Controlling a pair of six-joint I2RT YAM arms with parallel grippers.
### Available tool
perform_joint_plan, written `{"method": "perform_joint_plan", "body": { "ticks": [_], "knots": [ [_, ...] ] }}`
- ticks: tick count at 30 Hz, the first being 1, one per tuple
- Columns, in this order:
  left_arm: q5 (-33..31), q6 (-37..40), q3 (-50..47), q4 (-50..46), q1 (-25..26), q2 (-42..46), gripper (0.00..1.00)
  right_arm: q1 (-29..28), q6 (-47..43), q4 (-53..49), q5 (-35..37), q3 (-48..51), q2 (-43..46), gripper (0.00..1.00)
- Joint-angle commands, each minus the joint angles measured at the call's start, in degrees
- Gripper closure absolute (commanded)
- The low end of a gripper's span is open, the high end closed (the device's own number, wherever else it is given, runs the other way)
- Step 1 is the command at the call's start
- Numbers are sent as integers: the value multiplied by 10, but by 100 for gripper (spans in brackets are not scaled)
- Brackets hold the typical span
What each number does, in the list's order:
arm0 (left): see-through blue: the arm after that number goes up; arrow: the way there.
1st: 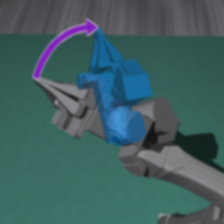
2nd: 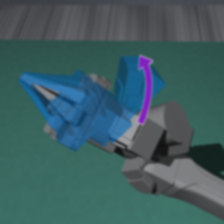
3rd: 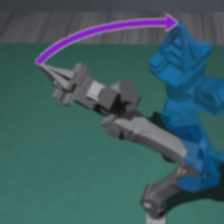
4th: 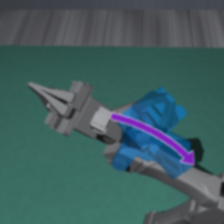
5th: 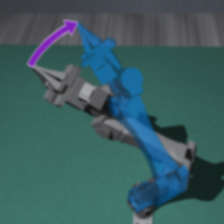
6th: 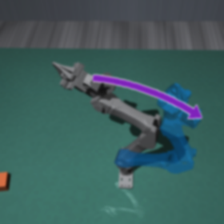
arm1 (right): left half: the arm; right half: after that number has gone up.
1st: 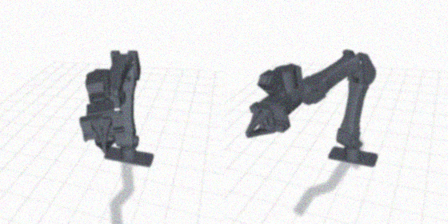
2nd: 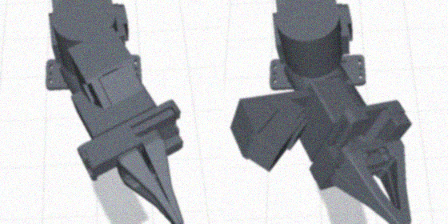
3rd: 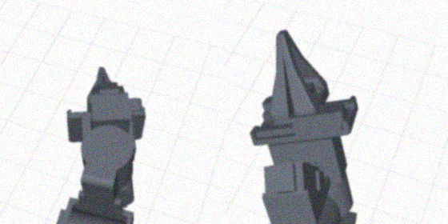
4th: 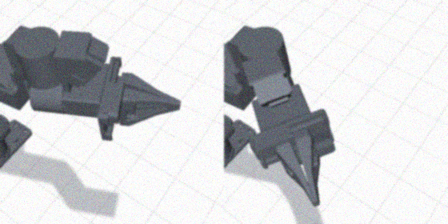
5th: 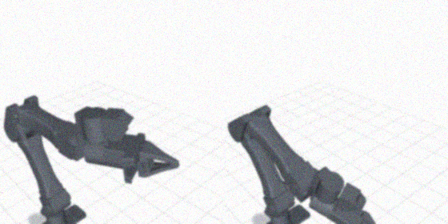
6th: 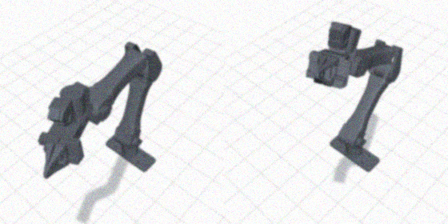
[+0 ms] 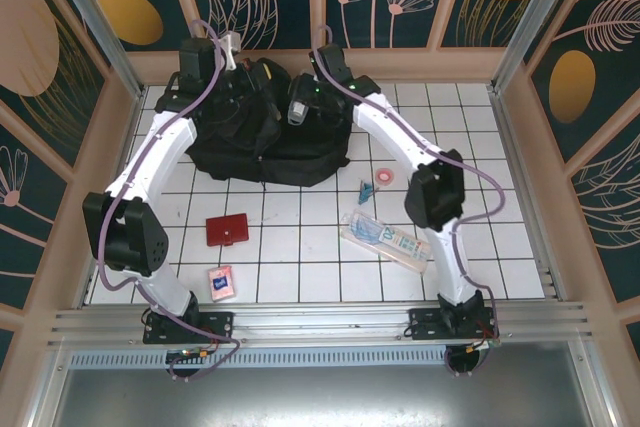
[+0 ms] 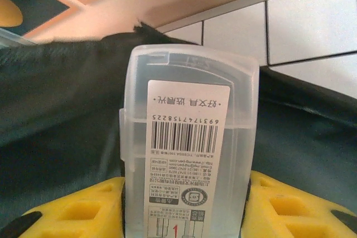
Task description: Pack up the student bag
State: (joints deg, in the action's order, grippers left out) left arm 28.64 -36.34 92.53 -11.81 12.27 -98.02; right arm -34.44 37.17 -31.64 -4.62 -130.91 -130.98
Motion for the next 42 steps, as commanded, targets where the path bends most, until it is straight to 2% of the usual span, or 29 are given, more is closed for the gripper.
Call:
{"method": "perform_joint_plan", "body": {
  "ticks": [1,5,9,16,21,24,27,30,35,38,42],
  "knots": [
    [37,-17,26,56,-5,2,95,5,63,-27,-60,-93,-69,52],
    [57,-45,31,87,-5,-16,95,-13,122,6,-78,-81,-98,50],
    [81,-75,40,111,-5,-23,95,-25,177,115,-108,-26,-92,49],
    [104,-102,44,134,-4,-29,95,-34,250,243,-165,-30,-140,45],
    [120,-115,47,147,1,-34,95,-40,267,226,-166,-90,-190,43],
    [123,-113,52,146,2,-34,95,-39,284,236,-178,-88,-202,34],
    [122,-108,59,138,2,-33,95,-42,270,243,-189,-86,-202,22],
    [113,-98,66,121,2,-34,96,-42,246,233,-187,-83,-193,18],
    [107,-94,68,117,1,-35,96,-36,226,240,-194,-51,-166,16],
    [96,-80,72,101,-1,-33,97,-34,195,205,-155,-24,-129,16],
    [79,-78,59,98,-12,-26,99,-30,155,233,-123,90,-36,16]
  ]
}}
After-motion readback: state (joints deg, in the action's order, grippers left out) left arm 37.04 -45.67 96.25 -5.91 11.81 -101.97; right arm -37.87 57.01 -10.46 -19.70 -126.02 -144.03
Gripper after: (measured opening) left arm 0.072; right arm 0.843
